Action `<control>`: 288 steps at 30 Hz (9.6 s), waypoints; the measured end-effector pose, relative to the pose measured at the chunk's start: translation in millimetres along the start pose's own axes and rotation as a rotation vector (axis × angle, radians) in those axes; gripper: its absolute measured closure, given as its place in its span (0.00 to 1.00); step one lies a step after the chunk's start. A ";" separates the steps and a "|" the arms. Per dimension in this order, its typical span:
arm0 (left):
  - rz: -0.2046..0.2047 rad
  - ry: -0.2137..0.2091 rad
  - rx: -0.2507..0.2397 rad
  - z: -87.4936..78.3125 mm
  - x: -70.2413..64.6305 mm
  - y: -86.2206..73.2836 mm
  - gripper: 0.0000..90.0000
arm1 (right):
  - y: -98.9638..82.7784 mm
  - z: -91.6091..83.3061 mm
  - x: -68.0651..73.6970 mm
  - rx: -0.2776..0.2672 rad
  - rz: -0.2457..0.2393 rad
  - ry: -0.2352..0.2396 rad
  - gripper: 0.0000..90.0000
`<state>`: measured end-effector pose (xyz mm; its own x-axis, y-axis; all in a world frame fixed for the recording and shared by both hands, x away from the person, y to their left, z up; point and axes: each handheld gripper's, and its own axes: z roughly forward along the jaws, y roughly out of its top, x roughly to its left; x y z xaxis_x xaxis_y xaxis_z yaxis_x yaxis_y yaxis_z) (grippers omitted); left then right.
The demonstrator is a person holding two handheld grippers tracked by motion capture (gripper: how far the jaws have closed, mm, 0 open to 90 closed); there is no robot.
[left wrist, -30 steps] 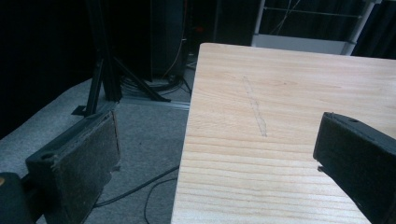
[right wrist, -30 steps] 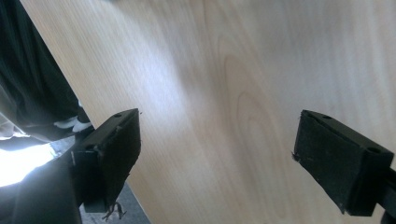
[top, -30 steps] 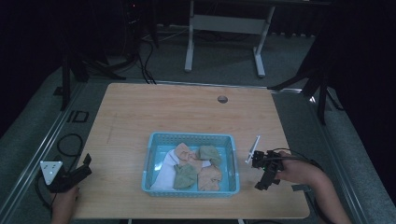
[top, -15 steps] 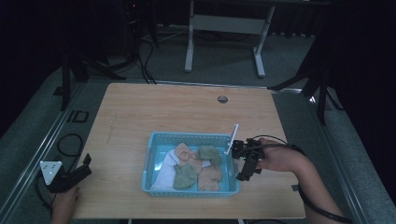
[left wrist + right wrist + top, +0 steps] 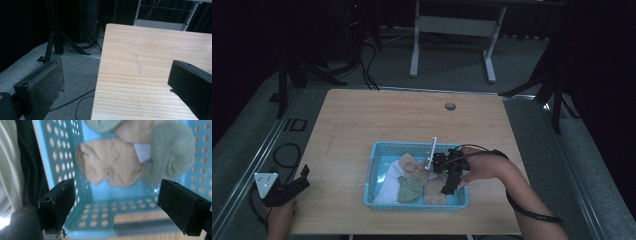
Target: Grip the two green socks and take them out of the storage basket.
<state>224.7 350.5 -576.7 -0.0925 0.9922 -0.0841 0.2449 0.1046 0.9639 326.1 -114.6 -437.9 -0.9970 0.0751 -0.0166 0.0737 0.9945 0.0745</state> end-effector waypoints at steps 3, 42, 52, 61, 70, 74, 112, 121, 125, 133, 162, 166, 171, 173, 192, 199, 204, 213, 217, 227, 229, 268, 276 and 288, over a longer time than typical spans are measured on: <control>-0.001 -0.001 -0.001 0.0 0.0 0.0 0.01 | 12.0 5.8 -0.2 0.000 -0.015 0.009 0.17; 0.000 -0.012 0.000 -0.5 0.4 0.1 0.01 | 94.1 77.0 3.6 0.069 -0.114 0.017 0.20; 0.003 -0.013 0.003 -0.3 0.3 0.1 0.01 | 97.3 86.6 4.0 0.112 -0.095 -0.003 0.56; 0.004 -0.011 0.006 -0.1 -0.1 0.2 0.01 | 97.2 56.2 10.4 0.081 -0.142 -0.010 0.90; 0.004 -0.010 0.005 -0.1 0.0 0.2 0.01 | 98.7 21.0 17.0 0.026 -0.166 -0.033 0.91; 0.005 -0.011 0.005 -0.1 0.1 0.2 0.01 | 96.0 6.9 16.0 0.016 -0.164 -0.049 0.91; 0.015 -0.001 0.013 0.6 -1.6 0.0 0.01 | -51.4 -58.2 -11.6 -0.047 0.089 -0.106 0.90; 0.016 0.002 0.015 0.7 -1.7 0.0 0.01 | -89.7 -51.5 -13.3 -0.044 0.151 -0.108 0.90; 0.015 0.001 0.014 0.7 -1.7 0.0 0.01 | -106.7 -48.4 -13.7 -0.034 0.173 -0.109 0.90; 0.017 0.004 0.016 0.9 -2.1 0.1 0.01 | -142.3 -45.4 -11.2 -0.018 0.232 -0.102 0.90; 0.016 0.006 0.017 0.9 -1.9 0.1 0.01 | -165.8 52.5 -8.8 0.022 0.224 0.046 0.89; 0.016 0.006 0.017 1.0 -2.0 0.1 0.01 | -168.2 62.9 -10.9 0.022 0.237 0.051 0.89; 0.016 0.006 0.017 0.9 -1.9 0.1 0.01 | -168.9 68.5 -13.4 0.031 0.250 0.047 0.86; 0.016 0.006 0.017 0.9 -1.9 0.1 0.01 | -168.5 67.5 -13.9 0.039 0.251 0.039 0.78; 0.015 0.006 0.017 0.9 -1.9 0.1 0.01 | -144.9 8.6 -25.1 0.010 0.232 -0.011 0.37; 0.015 0.006 0.017 0.8 -1.7 0.1 0.01 | -116.6 -5.1 -29.0 0.011 0.168 -0.013 0.34; 0.014 0.005 0.016 0.9 -1.7 0.1 0.01 | -95.1 -16.7 -32.3 -0.018 0.125 -0.050 0.37; 0.014 0.001 0.016 1.0 -1.4 0.1 0.01 | -52.0 -16.0 -38.0 -0.046 0.042 -0.056 0.42; 0.014 -0.001 0.015 0.8 -1.3 0.1 0.01 | -36.0 -6.6 -39.9 -0.038 0.015 -0.050 0.45; 0.011 -0.006 0.012 0.6 -1.0 0.0 0.01 | -1.7 25.3 -46.4 0.015 -0.023 -0.030 0.48; 0.011 -0.006 0.012 0.6 -1.0 0.0 0.01 | 3.7 31.4 -47.7 0.034 -0.033 -0.029 0.49; 0.012 -0.004 0.014 0.6 -1.1 0.0 0.01 | 13.5 -24.0 -39.3 0.012 -0.016 -0.151 0.92; 0.014 -0.002 0.015 0.6 -1.1 0.1 0.01 | -0.9 -51.6 -37.6 -0.034 -0.002 -0.160 0.92; 0.014 0.000 0.016 0.9 -1.6 0.1 0.01 | -51.2 -67.5 -42.7 -0.052 0.088 -0.188 0.92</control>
<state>225.7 349.0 -576.7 -0.0884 0.9936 -0.0704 0.2618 0.0913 0.9608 363.5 -173.7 -373.7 -0.9648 0.1783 -0.1933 0.1538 0.9788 0.1351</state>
